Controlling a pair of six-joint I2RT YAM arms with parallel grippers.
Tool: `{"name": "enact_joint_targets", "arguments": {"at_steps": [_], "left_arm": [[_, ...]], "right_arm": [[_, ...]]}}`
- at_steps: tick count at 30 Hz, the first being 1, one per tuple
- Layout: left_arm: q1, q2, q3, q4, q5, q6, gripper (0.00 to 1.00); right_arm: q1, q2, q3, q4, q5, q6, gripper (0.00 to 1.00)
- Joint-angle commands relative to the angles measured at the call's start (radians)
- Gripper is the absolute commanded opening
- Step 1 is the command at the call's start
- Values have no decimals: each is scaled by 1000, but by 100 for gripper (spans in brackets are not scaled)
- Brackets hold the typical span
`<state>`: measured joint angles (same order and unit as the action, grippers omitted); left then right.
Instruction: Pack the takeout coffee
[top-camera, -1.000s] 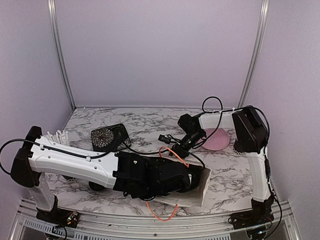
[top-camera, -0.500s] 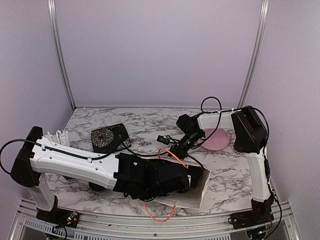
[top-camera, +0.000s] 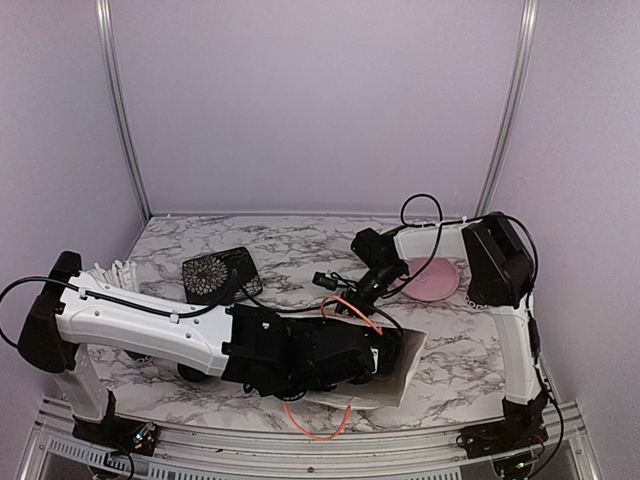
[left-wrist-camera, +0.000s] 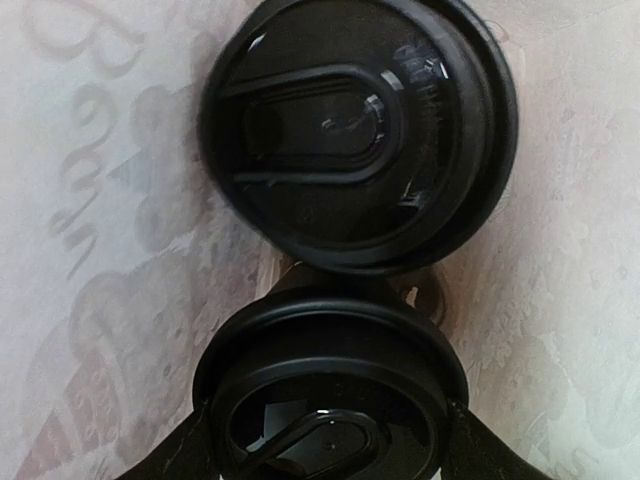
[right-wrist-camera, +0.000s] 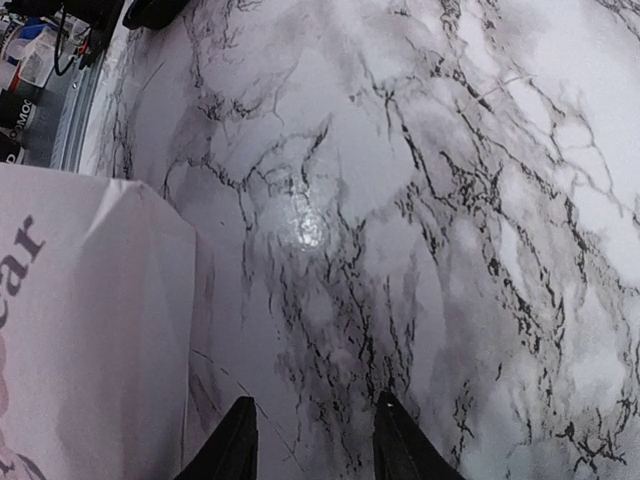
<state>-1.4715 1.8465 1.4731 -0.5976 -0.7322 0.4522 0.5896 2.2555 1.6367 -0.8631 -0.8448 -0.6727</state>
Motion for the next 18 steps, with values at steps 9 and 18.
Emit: {"name": "enact_joint_targets", "arguments": {"at_steps": [9, 18], "left_arm": [[12, -77, -27, -36, -9, -79, 42], [16, -93, -68, 12, 14, -76, 39]], "right_arm": [[21, -103, -58, 127, 124, 100, 39], [45, -118, -69, 158, 143, 75, 40]]}}
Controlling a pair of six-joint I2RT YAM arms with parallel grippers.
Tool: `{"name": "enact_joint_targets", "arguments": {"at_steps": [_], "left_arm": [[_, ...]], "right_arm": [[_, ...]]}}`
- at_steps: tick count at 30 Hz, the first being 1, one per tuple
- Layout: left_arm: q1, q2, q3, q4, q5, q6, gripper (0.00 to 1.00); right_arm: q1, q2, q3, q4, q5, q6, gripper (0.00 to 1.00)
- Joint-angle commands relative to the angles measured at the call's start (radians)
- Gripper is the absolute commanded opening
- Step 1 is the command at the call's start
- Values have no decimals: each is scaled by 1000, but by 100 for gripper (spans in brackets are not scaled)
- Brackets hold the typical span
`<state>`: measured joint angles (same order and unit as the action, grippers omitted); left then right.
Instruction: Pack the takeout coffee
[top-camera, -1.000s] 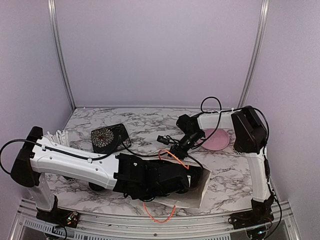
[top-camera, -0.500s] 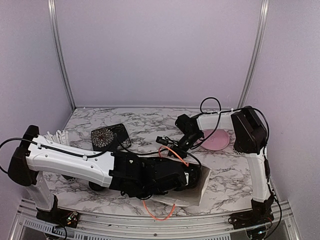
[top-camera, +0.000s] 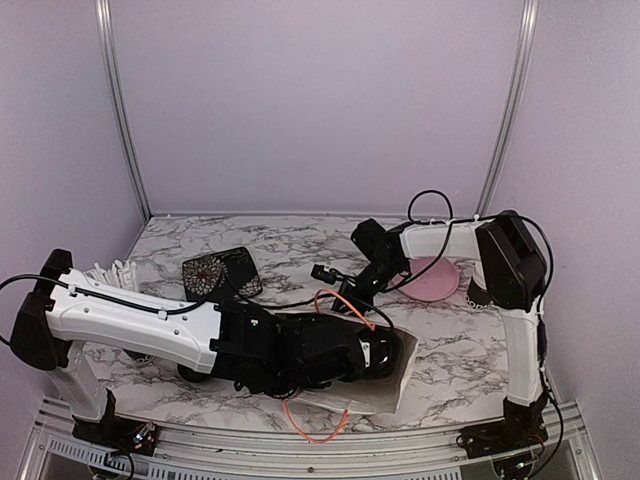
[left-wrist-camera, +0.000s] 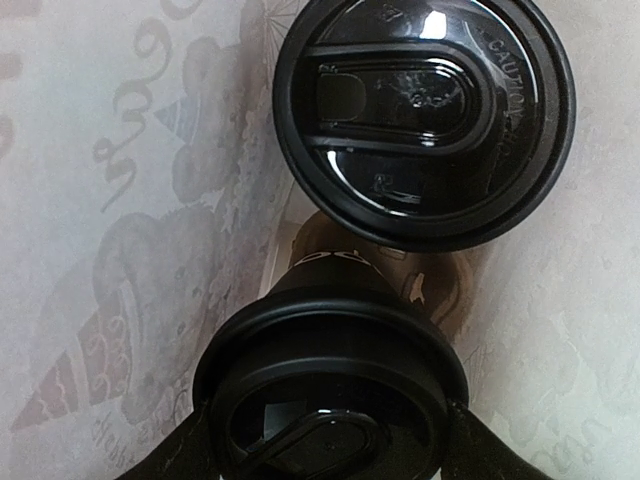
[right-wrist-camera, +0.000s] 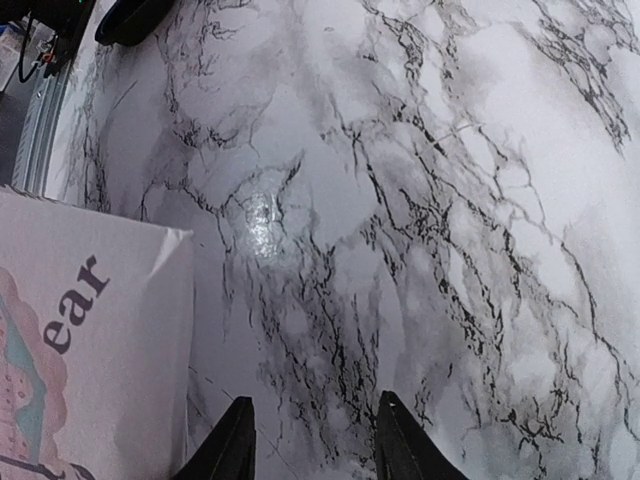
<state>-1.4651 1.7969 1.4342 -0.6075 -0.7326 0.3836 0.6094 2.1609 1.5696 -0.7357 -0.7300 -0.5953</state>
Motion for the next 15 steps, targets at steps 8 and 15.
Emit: {"name": "enact_joint_targets", "arguments": {"at_steps": [8, 15], "left_arm": [[21, -47, -48, 62, 40, 16, 39], [20, -51, -41, 65, 50, 20, 39]], "right_arm": [[29, 7, 9, 27, 24, -12, 40], [41, 22, 28, -11, -34, -39, 40]]}}
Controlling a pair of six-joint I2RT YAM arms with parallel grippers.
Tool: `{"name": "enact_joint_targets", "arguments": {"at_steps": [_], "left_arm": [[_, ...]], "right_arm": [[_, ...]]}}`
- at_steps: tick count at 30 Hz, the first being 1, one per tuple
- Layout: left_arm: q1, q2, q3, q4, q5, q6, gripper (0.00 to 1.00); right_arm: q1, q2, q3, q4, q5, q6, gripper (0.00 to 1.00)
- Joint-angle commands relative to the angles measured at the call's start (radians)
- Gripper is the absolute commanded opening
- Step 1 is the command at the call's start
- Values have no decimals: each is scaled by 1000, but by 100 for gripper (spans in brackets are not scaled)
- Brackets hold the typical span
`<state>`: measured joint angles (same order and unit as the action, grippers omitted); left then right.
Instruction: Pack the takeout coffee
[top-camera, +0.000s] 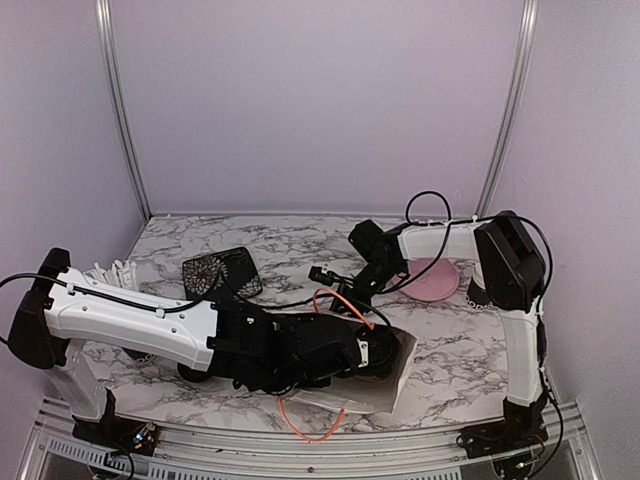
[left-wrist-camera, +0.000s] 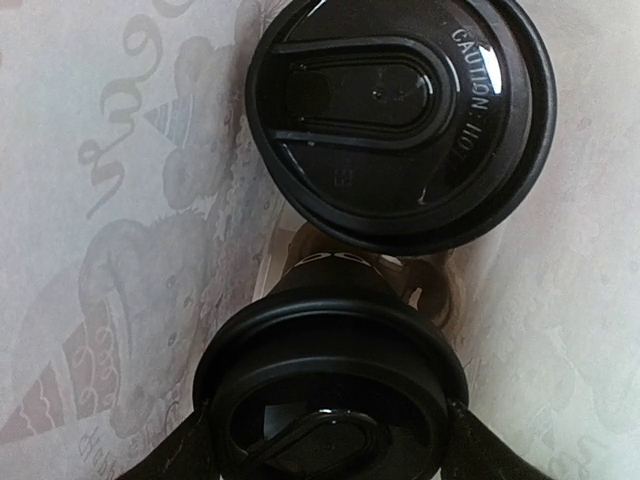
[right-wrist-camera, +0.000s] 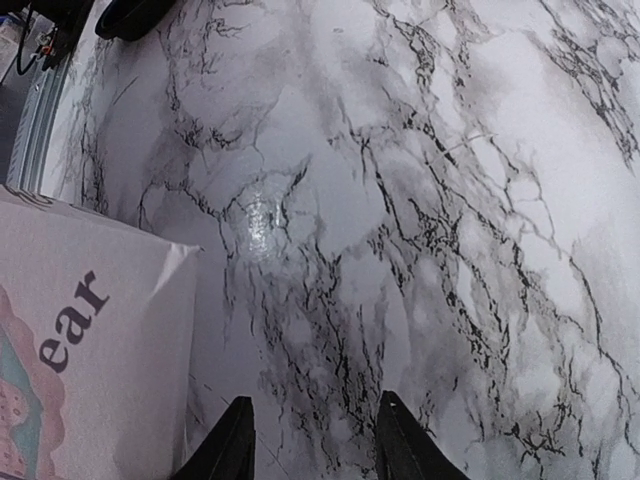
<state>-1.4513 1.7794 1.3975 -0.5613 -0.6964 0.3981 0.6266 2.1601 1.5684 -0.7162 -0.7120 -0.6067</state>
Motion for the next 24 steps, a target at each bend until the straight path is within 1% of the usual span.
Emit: {"name": "enact_joint_targets", "arguments": {"at_steps": [1, 10, 17, 24], "left_arm": [[8, -32, -4, 19, 16, 3, 39], [6, -41, 8, 19, 26, 3, 38], [-8, -67, 0, 20, -8, 10, 38], [-33, -126, -50, 28, 2, -5, 38]], "right_arm": [[28, 23, 32, -35, -61, -34, 40], [48, 8, 30, -41, -59, -44, 40], [48, -10, 28, -27, -30, -30, 40], [48, -69, 16, -8, 14, -7, 40]]}}
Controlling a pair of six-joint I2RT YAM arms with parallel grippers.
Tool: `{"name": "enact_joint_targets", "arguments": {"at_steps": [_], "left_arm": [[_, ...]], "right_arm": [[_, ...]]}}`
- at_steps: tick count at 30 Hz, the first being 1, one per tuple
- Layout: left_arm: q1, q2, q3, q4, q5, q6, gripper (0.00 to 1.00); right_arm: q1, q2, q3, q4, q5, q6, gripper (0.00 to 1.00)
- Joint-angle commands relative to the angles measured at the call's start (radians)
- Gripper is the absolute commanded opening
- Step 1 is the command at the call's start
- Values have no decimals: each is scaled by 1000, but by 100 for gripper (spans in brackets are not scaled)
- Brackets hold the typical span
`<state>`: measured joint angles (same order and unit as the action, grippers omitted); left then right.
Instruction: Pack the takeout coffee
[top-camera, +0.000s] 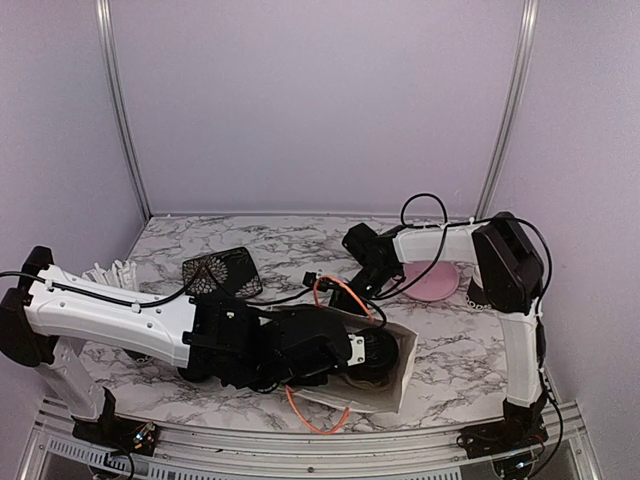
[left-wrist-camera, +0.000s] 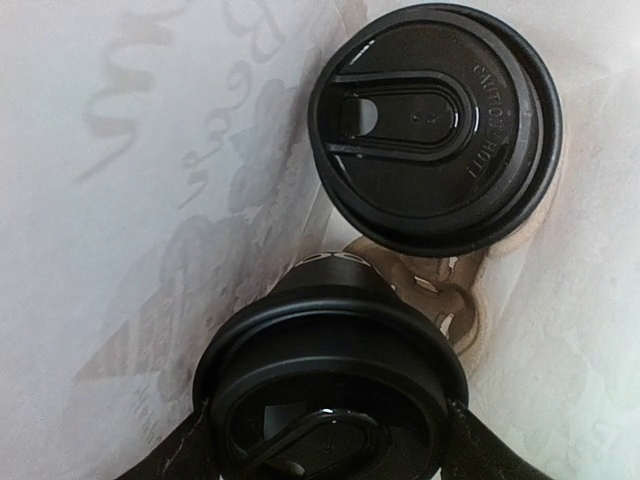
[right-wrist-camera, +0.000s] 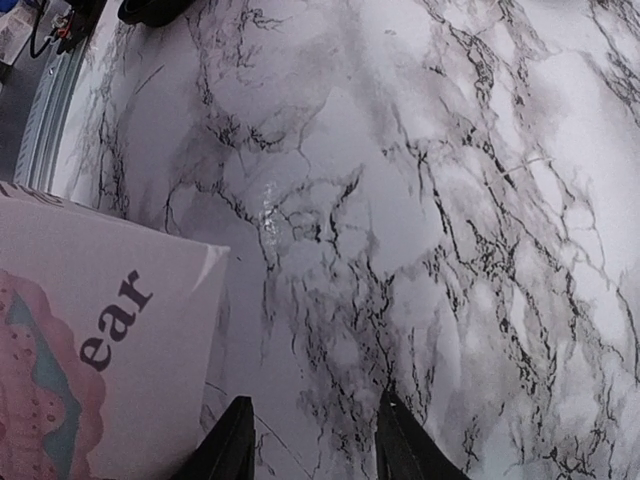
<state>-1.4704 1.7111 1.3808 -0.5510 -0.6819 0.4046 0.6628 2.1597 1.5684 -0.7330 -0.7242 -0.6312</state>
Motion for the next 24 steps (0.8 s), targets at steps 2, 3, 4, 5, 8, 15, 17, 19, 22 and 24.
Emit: {"name": "enact_joint_targets", "arguments": {"at_steps": [2, 3, 4, 5, 8, 15, 17, 19, 22, 24], "left_arm": [[-20, -69, -54, 34, -1, -9, 38], [-24, -73, -61, 42, 9, -6, 38], [-29, -77, -71, 50, 19, -2, 38], [-32, -80, -76, 57, 23, 2, 38], [-36, -76, -91, 59, 19, 4, 38], [-42, -64, -107, 58, -7, 2, 38], [-44, -64, -109, 58, -1, 2, 38], [-46, -61, -114, 57, 5, 2, 38], [-48, -58, -116, 57, 14, -4, 37], [-48, -58, -115, 58, 31, -5, 37]], "right_arm": [[13, -88, 13, 17, 46, 25, 41], [14, -100, 11, 20, 57, 29, 42], [17, -109, 8, 25, 69, 32, 42], [20, -121, 6, 29, 85, 33, 42], [33, -148, -7, 42, 127, 33, 42], [67, -179, -31, 58, 171, 26, 43], [68, -172, -28, 58, 181, 27, 43], [68, -158, -27, 61, 196, 27, 43], [68, -141, -31, 70, 205, 25, 43], [68, -132, -33, 76, 213, 30, 43]]}}
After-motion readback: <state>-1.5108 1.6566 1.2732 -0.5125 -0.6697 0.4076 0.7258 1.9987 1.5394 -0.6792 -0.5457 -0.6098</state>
